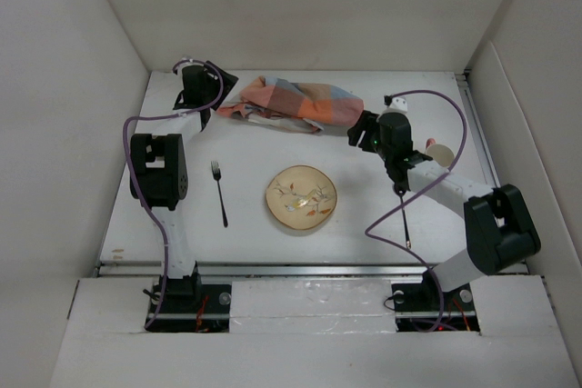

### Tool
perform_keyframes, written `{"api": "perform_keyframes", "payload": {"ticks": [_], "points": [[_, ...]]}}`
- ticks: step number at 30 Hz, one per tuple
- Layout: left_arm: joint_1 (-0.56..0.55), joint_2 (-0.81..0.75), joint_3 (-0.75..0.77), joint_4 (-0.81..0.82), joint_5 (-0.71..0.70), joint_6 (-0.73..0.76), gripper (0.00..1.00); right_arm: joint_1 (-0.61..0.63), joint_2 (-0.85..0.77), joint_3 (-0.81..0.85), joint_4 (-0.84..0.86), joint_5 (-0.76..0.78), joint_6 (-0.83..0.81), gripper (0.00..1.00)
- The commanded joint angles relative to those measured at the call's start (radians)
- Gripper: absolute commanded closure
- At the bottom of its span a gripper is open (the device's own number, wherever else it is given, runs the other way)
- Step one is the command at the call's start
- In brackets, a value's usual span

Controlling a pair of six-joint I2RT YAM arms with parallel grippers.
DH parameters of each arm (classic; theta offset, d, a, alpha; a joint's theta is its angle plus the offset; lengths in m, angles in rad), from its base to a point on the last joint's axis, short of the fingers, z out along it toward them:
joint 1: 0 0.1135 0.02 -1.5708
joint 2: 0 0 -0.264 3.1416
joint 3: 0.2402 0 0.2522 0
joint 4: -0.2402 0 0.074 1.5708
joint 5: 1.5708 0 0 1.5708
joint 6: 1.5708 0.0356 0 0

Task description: Set the dinner table for one person

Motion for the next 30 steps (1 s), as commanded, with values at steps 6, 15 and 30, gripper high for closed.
{"api": "perform_keyframes", "payload": {"ticks": [6, 15, 30], "points": [[-0.025, 0.066, 0.015, 0.090, 0.124, -0.123, 0.34, -0.045, 0.260, 0.230, 0.028, -0.036, 0.130, 0.24], [-0.016, 0.064, 0.003, 0.085, 0.081, -0.155, 0.37, -0.067, 0.371, 0.256, 0.118, -0.028, 0.216, 0.28], [-0.016, 0.242, 0.230, -0.007, 0.125, -0.195, 0.47, -0.119, 0.508, 0.376, 0.184, -0.147, 0.250, 0.21]]}}
